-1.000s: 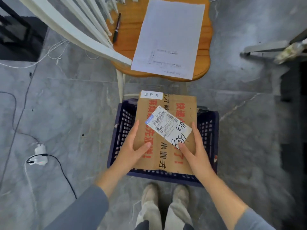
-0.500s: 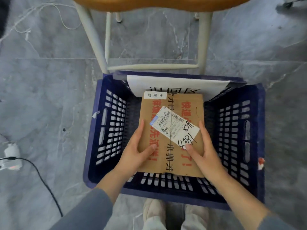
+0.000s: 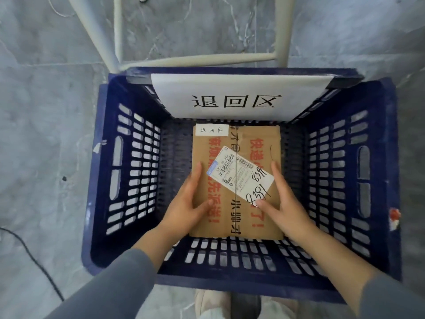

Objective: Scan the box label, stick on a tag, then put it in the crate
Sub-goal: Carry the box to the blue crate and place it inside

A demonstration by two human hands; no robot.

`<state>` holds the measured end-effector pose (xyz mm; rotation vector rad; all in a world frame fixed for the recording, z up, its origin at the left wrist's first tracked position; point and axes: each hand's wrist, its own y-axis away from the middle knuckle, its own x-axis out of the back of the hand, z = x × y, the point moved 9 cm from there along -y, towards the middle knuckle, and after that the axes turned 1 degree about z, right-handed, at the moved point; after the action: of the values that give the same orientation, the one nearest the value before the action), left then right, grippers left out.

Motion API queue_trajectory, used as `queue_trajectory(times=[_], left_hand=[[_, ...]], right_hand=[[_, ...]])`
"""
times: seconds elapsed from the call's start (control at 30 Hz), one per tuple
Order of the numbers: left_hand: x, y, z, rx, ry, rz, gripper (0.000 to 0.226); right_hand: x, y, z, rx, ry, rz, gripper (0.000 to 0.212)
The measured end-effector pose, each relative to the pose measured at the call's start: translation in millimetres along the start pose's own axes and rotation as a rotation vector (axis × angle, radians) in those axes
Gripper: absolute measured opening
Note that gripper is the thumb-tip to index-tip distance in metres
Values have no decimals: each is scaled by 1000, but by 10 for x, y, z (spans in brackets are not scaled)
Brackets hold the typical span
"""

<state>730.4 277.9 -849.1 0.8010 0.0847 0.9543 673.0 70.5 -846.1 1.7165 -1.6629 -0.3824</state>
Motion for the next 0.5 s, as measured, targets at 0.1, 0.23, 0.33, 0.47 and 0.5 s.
queue_trajectory(times=[0.1,0.23,0.33,0.47,0.5], left_hand=[[-36,-8,-35,-2,-44,-11,97],[-64,-14,-48,15,-52,-54,98],[-83,-3,-38,33,-53,-72,99],[-98,-7,-43,41,-90,-79,98],[-103,-9,-53,48,-91,-82,98]], right_hand=[[-8,-7,51,-1,37,16,99],[-12,-11,43,3,88,1,100],[-21,-6,29,-12,113,-19,99],[-19,0,23,-26,133,-18,99],[-18,-3,26,-31,133,-14,99]])
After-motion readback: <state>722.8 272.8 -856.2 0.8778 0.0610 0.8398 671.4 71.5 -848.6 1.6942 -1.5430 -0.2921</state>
